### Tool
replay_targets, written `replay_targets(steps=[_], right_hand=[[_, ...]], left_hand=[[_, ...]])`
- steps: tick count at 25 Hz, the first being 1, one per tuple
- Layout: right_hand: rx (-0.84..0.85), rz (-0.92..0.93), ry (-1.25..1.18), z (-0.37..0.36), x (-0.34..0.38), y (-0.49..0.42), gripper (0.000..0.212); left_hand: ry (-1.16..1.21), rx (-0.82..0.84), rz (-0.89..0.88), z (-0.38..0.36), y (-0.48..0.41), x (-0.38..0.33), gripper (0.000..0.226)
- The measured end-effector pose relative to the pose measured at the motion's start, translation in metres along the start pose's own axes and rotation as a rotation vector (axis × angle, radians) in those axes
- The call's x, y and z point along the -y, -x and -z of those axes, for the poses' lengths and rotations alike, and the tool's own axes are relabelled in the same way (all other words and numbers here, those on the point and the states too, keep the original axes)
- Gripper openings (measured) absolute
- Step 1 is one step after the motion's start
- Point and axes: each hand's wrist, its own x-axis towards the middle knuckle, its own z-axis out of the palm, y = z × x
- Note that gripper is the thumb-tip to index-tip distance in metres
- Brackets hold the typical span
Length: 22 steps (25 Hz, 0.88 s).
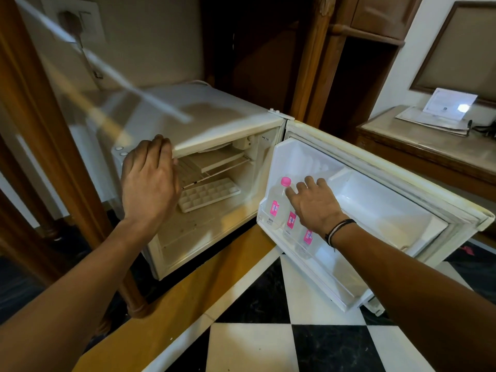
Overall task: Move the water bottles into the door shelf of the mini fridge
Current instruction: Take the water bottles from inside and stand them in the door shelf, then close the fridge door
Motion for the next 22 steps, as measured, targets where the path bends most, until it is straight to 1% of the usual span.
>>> replay_targets(steps=[1, 3, 4, 5, 6, 7, 9, 10, 16, 22], right_hand=[[-0.096, -0.002, -0.038, 0.004, -0.003, 0.000, 0.060], [-0.318, -0.088, -0.130, 0.016, -0.019, -0.003, 0.063], [-0.389, -0.171, -0.168, 0.024, -0.032, -0.005, 0.062], [-0.398, -0.267, -0.186, 0.028, -0.046, -0.008, 0.062], [-0.356, -0.363, -0.200, 0.030, -0.059, -0.009, 0.062], [-0.273, -0.449, -0.219, 0.029, -0.068, -0.009, 0.061], [-0.092, -0.533, -0.239, 0.021, -0.071, -0.004, 0.060], [-0.045, -0.531, -0.230, 0.017, -0.067, 0.000, 0.060], [0.061, -0.507, -0.170, 0.034, -0.054, 0.004, 0.062], [0.111, -0.412, -0.074, 0.064, -0.030, 0.011, 0.070]], left_hand=[[0.005, 0.004, 0.001, 0.001, 0.000, 0.000, 0.046], [0.009, 0.002, 0.007, 0.002, 0.000, -0.002, 0.046], [0.006, 0.000, 0.004, 0.002, -0.001, -0.002, 0.045], [0.002, 0.003, 0.002, 0.003, -0.001, -0.003, 0.045], [-0.001, 0.010, 0.002, 0.004, -0.001, -0.003, 0.045], [-0.002, 0.019, 0.000, 0.004, -0.001, -0.003, 0.046], [-0.005, 0.036, -0.004, 0.006, -0.001, -0.003, 0.046], [-0.006, 0.043, -0.004, 0.007, -0.001, -0.002, 0.046], [-0.010, 0.091, 0.009, 0.014, -0.002, -0.004, 0.047], [-0.021, 0.137, -0.034, 0.019, 0.000, -0.002, 0.050]])
